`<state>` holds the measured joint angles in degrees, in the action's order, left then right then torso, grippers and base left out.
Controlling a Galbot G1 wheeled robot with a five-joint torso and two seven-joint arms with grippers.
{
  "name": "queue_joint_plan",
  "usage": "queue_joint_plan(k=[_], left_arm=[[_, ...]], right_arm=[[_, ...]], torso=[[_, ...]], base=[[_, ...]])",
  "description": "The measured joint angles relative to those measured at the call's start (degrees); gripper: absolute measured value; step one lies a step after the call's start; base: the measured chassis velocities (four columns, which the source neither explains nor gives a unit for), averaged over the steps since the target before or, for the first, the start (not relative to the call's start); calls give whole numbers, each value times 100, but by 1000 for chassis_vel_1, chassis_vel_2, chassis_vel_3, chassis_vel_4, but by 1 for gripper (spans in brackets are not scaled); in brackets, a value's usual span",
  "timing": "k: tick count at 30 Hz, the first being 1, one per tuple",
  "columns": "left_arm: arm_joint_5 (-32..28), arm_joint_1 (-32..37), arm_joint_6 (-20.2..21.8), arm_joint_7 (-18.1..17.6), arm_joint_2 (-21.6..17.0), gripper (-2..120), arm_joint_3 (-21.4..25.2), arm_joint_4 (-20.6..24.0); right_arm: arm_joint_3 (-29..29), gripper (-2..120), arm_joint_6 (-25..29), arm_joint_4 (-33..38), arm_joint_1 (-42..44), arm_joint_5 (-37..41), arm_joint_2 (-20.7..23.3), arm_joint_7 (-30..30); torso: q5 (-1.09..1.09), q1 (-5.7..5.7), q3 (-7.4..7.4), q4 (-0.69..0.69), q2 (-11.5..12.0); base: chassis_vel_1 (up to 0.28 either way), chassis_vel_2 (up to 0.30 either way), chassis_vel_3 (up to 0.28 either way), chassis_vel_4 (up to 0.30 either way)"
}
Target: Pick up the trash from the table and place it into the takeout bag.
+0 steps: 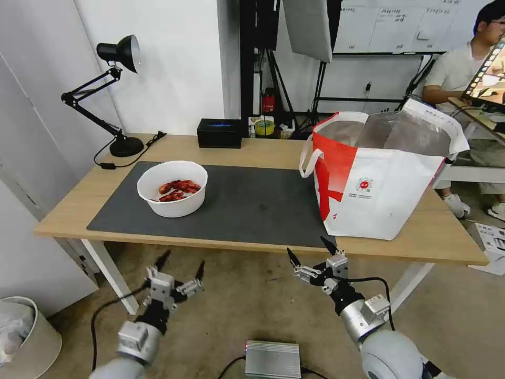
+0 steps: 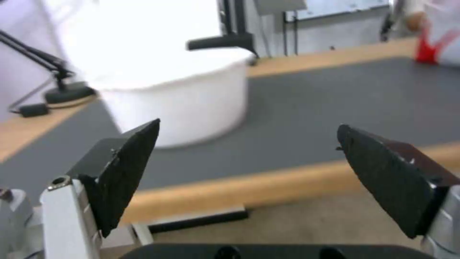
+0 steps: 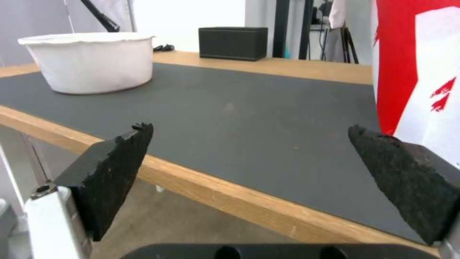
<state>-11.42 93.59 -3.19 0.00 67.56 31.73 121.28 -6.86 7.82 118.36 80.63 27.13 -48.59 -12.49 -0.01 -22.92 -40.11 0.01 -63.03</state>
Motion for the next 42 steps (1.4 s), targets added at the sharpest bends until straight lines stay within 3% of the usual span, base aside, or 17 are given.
queue_joint_plan(k=[2,5,6,8,9,12,13,14,15,17,18,21,26,29,42], left_arm=[[-273,-97,120,-99,-177,100,73,47],[-1295,-584,820,-502,-1092,100,215,170],[-1295,-584,820,-502,-1092,100,215,170],[-2256,-1079,1250,-929,-1730,100,200,98],[-2256,-1079,1250,-929,-1730,100,200,98],[-3913,-2116,1725,-1588,-2579,100,-25,-263],[-3913,-2116,1725,-1588,-2579,100,-25,-263],[-4814,-2802,1927,-1868,-2949,100,-275,-536],[-4814,-2802,1927,-1868,-2949,100,-275,-536],[-5728,-3467,2179,-2055,-3292,100,-549,-908],[-5728,-3467,2179,-2055,-3292,100,-549,-908],[-6519,-3879,2554,-2277,-3637,100,-621,-1363],[-7046,-4281,3060,-2437,-3746,100,-895,-1787],[-7466,-4805,3421,-2599,-3657,100,-1333,-2085],[-7544,-5909,3602,-2700,-3067,100,-2465,-2918]], right_arm=[[0,100,-1,1,-2,1,0,0],[1,100,-5,2,-5,5,2,2],[1,100,-5,2,-5,5,2,2],[0,100,-6,3,-5,7,3,2],[0,100,-6,3,-5,7,3,2],[1,100,-8,5,-6,9,4,5],[1,100,-8,5,-6,9,4,5],[1,100,-9,6,-7,10,3,6],[1,100,-9,6,-7,10,3,6],[0,100,-10,8,-8,11,4,6],[0,100,-10,8,-8,11,4,6],[0,100,-11,9,-9,13,4,7],[0,100,-13,9,-10,14,4,8],[0,100,-14,10,-11,15,4,9],[0,100,-14,10,-11,16,4,9]], torso=[[0,0,0,1,0],[-1,0,0,0,0],[-1,0,0,0,0],[-1,0,0,0,0],[-1,0,0,0,0],[-2,-1,-1,0,0],[-2,-1,-1,0,0],[1,0,0,-2,0],[1,0,0,-2,0],[-1,-1,-1,-4,0],[-1,-1,-1,-4,0],[0,-1,0,2,0],[-2,0,0,2,1],[1,-1,0,-1,1],[0,-1,0,-1,1]], base=[[0,0,0,0],[0,0,0,0],[0,0,0,0],[0,0,0,0],[0,0,0,0],[0,0,0,0],[0,0,0,0],[0,0,0,0],[0,0,0,0],[0,0,0,0],[0,0,0,0],[0,0,0,0],[0,0,0,0],[0,0,0,0],[0,0,0,0]])
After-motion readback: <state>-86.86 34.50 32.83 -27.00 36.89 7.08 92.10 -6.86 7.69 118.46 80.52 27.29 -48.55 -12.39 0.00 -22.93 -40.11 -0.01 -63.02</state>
